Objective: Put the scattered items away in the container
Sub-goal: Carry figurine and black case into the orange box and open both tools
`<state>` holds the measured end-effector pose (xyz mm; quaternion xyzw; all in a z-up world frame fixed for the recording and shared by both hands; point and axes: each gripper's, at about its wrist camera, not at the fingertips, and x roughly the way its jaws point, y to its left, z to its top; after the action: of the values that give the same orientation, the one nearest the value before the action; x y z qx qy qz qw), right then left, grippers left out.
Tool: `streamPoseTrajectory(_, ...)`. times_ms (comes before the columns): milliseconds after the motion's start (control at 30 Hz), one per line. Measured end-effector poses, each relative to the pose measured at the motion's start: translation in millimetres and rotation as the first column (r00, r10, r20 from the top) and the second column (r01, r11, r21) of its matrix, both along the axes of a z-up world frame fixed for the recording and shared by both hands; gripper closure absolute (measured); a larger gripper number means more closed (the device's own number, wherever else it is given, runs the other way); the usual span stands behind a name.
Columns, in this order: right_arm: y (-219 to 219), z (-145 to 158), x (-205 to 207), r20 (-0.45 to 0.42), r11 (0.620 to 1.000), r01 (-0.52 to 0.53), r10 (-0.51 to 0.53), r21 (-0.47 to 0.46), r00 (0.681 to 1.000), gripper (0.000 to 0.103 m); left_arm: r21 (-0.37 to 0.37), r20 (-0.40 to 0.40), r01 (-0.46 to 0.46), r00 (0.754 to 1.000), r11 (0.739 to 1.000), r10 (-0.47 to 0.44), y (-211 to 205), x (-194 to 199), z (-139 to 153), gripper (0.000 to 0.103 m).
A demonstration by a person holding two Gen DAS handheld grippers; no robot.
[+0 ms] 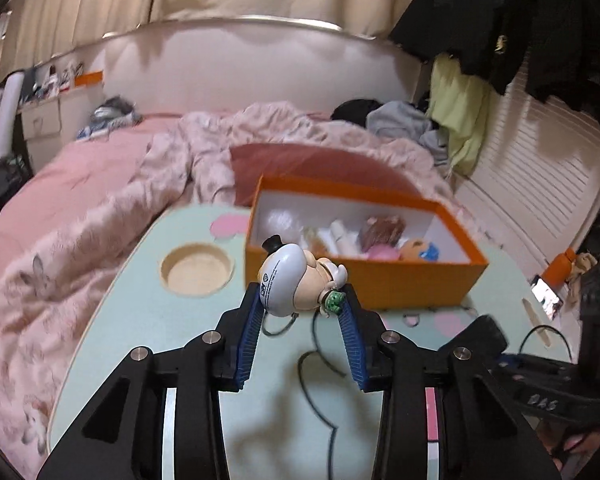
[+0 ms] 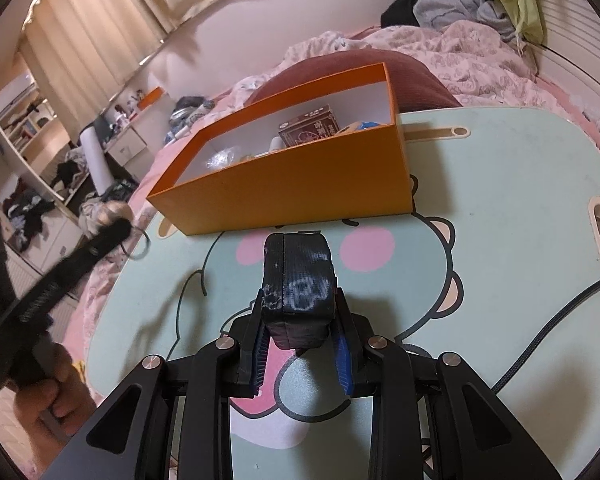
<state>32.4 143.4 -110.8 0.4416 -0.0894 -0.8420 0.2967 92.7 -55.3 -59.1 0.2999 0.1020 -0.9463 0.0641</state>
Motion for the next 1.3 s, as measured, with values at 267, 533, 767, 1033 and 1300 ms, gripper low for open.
streamPoseTrajectory(267, -6.7, 20.9, 2.9, -0.081, 1.0, -0.016, 0.018, 0.025, 0.997, 0.076, -0.049, 0.001, 0.055, 0.998, 0.997, -0.055, 4.4, -29.3, 30.5, 0.064)
streamPoseTrajectory(533, -23.2, 80.7, -21.0, -0.202, 1.0, 0.001, 0.003, 0.022, 0.979, 0.076, -0.035, 0.04, 0.066, 0.997, 0.997, -0.064, -12.2, -77.2, 49.1, 0.064)
streamPoseTrajectory(767, -51.7, 85.6, -81.4, -0.166, 0.993, 0.024, -0.005, 0.116, 0.986, 0.076, -0.045, 0.172, 0.091, 0.982, 0.995, -0.082, -11.0, -124.0, 25.6, 0.064)
streamPoseTrajectory(1033, -66.8, 50.1, -125.3, -0.04, 0.983, 0.055, -0.049, 0.177, 0.998, 0.076, -0.021, 0.262, 0.078, 0.963, 0.997, -0.07, -17.7, -153.1, 6.4, 0.064)
streamPoseTrajectory(1300, -75.2, 37.3, -132.8, -0.066, 0.965, 0.089, -0.075, 0.246, 0.995, 0.068, -0.023, 0.307, 0.094, 0.948, 0.995, -0.082, -11.4, -164.5, -6.5, 0.063)
